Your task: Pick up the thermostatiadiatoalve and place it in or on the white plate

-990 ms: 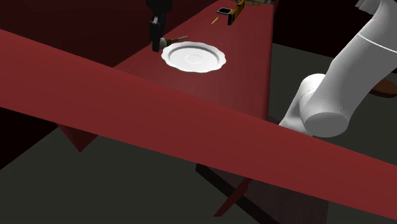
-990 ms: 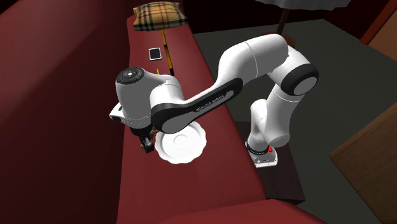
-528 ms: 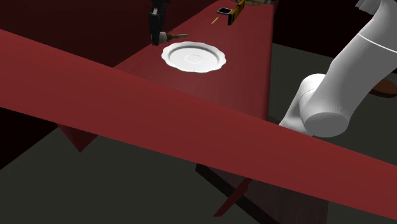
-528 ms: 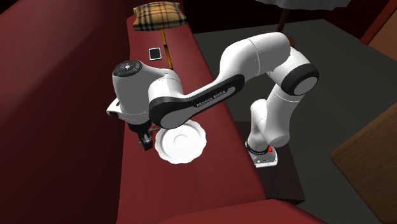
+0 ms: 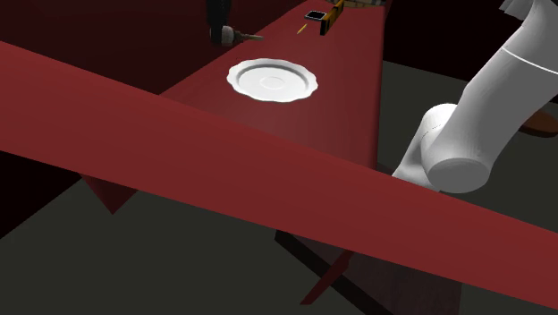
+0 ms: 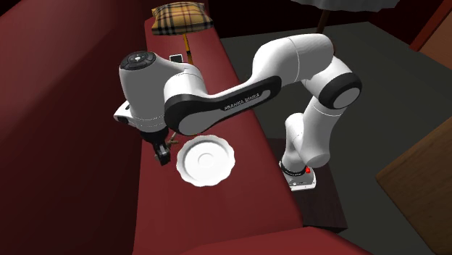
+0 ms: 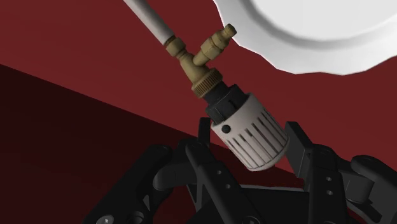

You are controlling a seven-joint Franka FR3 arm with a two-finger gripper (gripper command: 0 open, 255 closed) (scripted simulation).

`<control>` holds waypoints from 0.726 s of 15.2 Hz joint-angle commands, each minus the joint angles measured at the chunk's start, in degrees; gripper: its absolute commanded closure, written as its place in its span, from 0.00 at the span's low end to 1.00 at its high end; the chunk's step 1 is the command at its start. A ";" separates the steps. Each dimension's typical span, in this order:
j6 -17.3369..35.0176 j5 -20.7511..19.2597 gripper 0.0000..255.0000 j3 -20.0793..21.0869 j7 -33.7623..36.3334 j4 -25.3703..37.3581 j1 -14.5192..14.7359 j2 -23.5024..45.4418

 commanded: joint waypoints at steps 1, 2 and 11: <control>-1.61 0.00 1.00 -0.02 -0.03 1.61 -0.01 0.02; -2.41 -0.01 1.00 -0.02 -0.03 2.54 -0.01 0.16; -3.88 0.78 1.00 1.41 2.51 -6.05 1.28 -9.94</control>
